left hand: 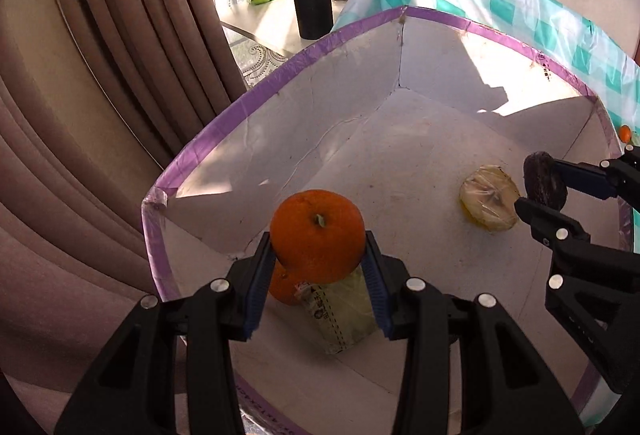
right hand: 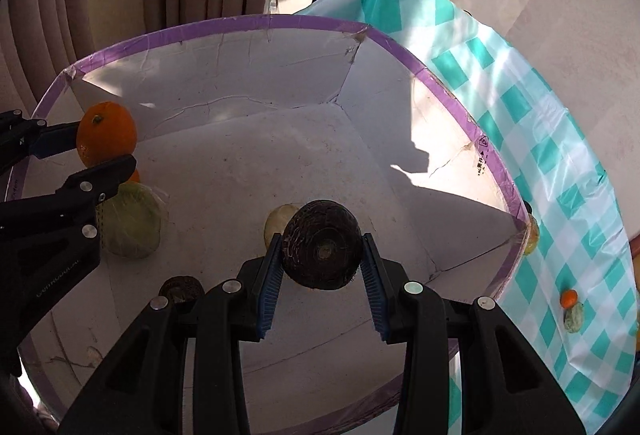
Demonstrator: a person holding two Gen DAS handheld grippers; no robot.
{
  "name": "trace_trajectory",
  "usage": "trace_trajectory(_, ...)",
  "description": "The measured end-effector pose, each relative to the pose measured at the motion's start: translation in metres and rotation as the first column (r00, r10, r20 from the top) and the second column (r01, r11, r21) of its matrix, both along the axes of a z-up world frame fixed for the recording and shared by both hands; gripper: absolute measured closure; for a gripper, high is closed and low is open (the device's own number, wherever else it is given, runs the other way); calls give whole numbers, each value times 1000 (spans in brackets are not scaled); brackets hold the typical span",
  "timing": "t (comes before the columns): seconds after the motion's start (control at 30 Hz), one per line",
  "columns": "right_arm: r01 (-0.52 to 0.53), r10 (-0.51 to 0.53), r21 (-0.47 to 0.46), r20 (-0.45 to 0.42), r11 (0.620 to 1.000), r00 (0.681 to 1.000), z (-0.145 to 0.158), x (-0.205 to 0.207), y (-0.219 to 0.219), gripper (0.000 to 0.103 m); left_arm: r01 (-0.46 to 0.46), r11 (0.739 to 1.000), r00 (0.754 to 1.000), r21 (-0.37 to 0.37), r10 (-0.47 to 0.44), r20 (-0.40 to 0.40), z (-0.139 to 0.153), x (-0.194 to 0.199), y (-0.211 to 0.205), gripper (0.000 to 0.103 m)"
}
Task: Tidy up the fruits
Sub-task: 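Open both grippers to drop the orange and beet into the box, then move both grippers back to the remaining fruits on the tablecloth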
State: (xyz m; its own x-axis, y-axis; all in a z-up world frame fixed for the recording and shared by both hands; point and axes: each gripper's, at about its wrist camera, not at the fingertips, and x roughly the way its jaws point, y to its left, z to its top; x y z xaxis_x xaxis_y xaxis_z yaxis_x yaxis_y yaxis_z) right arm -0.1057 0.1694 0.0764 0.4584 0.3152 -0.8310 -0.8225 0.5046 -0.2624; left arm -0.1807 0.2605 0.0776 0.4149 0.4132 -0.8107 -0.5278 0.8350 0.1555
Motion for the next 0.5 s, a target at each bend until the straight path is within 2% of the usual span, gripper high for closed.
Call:
trace_trajectory(0.13,-47,46,-49,-28,998,999,-13,-9,10,64,15,1000,1000,8,-15,-13,-2,1,0,59)
trace_trajectory(0.3,-40,38,-59,-25,997,999,-15,-10,12,63,22,1000,1000,9,-22,1,-3,1,0,56)
trace_trajectory(0.37,-36,35,-45,-28,998,999,-12,-9,9,52,31,1000,999,-5,-31,25,0,0,-1,36)
trace_trajectory(0.4,-35,34,-35,-28,999,999,-11,-9,8,39,35,999,998,-11,-35,46,2,-2,-2,25)
trace_trajectory(0.43,-35,34,-28,-25,999,999,-10,-10,7,33,34,999,998,-8,-34,55,4,-3,-3,20)
trace_trajectory(0.5,-32,31,-16,-27,999,999,-9,-10,5,33,30,1000,998,6,-30,62,7,-4,-5,16)
